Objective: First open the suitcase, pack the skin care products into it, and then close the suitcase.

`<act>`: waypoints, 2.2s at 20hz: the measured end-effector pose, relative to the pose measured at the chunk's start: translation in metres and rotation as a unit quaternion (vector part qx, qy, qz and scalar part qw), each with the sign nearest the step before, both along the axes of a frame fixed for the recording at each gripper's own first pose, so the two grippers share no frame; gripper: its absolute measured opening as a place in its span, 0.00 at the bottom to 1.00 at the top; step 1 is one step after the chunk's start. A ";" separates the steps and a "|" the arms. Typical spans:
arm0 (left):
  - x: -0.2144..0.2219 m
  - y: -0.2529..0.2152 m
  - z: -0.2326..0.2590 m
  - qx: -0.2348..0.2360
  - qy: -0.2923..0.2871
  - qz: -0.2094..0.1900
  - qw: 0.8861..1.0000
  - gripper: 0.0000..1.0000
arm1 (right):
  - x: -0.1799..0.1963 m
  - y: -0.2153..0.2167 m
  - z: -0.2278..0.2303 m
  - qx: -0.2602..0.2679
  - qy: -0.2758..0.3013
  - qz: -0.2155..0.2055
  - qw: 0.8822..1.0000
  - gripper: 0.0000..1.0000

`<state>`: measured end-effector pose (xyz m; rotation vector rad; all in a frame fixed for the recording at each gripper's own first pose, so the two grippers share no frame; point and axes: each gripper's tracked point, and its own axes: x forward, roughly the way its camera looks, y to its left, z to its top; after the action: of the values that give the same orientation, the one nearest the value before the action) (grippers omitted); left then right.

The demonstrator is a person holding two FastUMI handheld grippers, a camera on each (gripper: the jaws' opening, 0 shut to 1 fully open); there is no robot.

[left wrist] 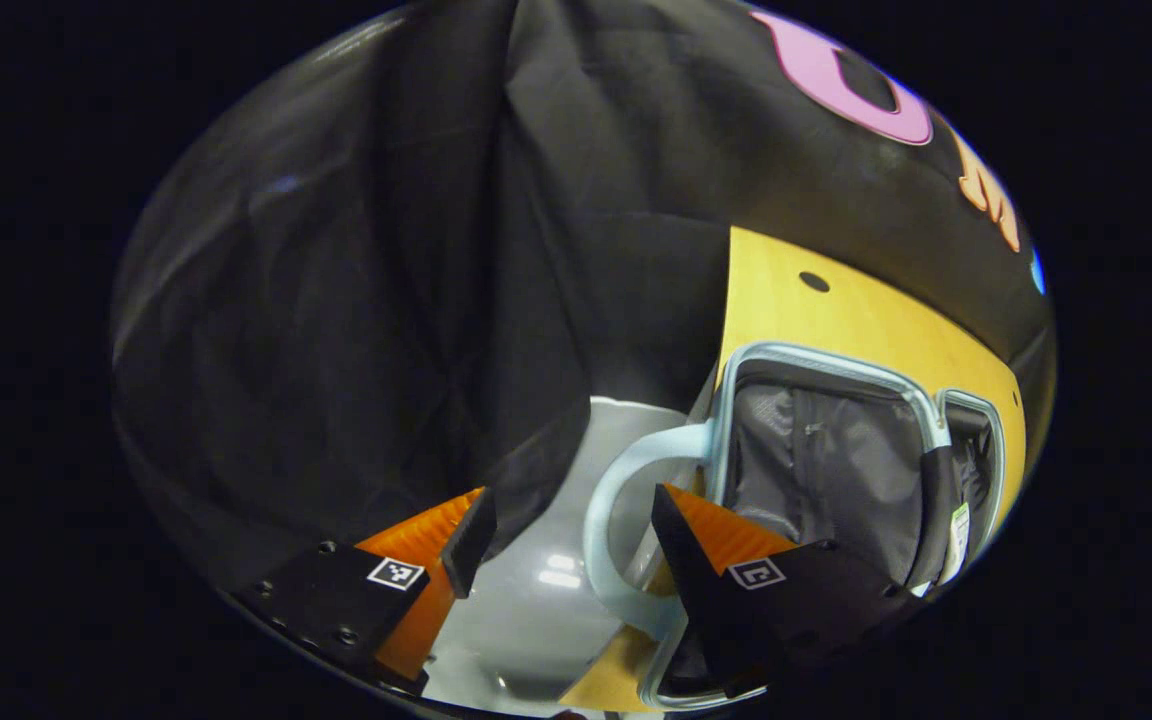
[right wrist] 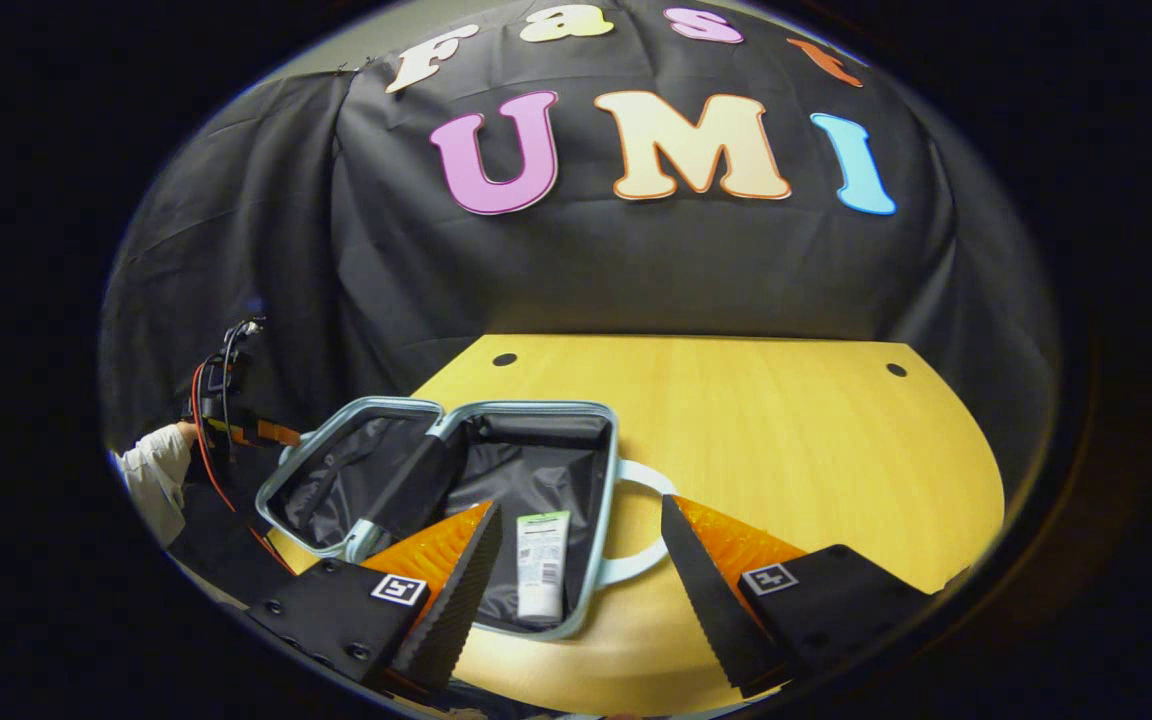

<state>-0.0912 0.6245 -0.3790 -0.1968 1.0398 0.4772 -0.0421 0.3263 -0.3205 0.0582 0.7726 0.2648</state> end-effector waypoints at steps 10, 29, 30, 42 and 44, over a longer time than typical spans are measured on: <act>0.006 -0.014 -0.028 -0.054 0.025 0.010 0.998 0.22 | 0.010 -0.041 0.009 -0.012 -0.015 -0.041 0.999 0.98; 0.061 -0.134 0.275 0.066 -0.171 -0.085 0.979 0.00 | 0.017 -0.109 0.037 0.025 -0.082 0.067 0.994 0.98; 0.068 -0.151 0.281 0.068 -0.182 -0.097 0.976 0.00 | 0.020 -0.117 0.041 0.031 -0.084 0.065 0.994 0.98; 0.118 -0.342 0.283 0.049 -0.223 -0.183 0.956 0.00 | 0.031 -0.233 0.078 0.035 -0.127 0.012 0.991 0.98; 0.123 -0.373 0.271 0.037 -0.234 -0.201 0.951 0.00 | 0.030 -0.250 0.078 0.030 -0.127 0.000 0.991 0.98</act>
<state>0.0322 0.2514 -0.1080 -0.0237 0.5715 0.0870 -0.0123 0.0763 -0.2421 0.0801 0.5107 0.2896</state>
